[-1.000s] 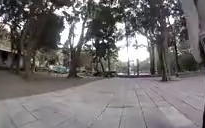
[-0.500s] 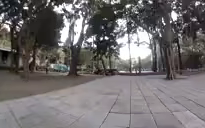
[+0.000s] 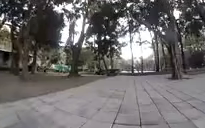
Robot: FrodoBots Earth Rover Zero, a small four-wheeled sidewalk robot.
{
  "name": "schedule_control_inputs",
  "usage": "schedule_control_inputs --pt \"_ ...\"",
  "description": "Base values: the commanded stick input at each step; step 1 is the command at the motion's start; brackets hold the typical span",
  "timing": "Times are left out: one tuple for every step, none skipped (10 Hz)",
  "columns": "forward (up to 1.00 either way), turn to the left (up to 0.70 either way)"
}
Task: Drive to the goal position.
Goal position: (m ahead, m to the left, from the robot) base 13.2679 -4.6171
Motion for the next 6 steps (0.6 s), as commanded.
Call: schedule_control_inputs --pt "0.70 0.00" --pt "0.70 0.00" --pt "0.70 0.00" --pt "0.70 0.00" --pt "0.70 0.00" --pt "0.70 0.00"
